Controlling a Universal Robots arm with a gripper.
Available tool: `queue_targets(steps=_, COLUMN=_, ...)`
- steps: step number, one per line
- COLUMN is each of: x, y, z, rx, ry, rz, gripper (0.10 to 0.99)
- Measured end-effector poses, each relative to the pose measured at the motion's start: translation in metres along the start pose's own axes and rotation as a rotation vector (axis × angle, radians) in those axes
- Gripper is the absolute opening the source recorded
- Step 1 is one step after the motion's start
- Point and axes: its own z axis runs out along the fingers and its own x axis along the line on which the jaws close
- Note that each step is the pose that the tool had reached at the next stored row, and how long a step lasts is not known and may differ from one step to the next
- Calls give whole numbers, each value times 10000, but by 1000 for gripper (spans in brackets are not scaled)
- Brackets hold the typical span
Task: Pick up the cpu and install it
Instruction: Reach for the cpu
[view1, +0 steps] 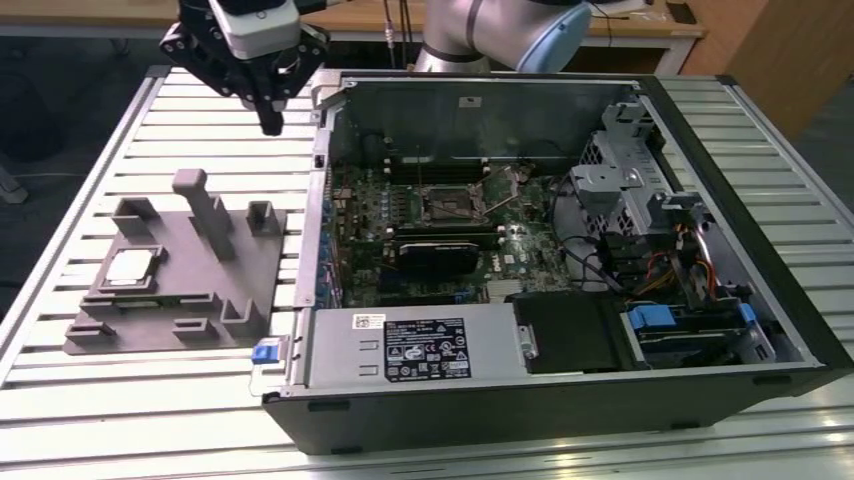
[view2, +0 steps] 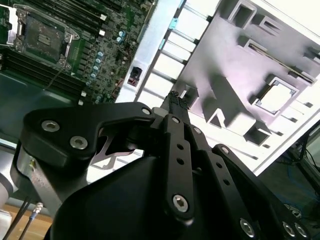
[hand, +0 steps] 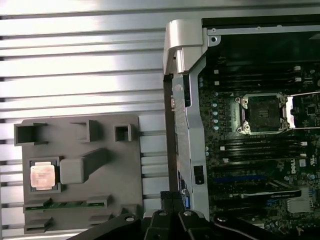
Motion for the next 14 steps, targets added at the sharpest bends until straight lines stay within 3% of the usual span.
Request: queue_targets(steps=14, x=193, y=-16, z=29, rx=1, ry=0, rz=0, gripper=106)
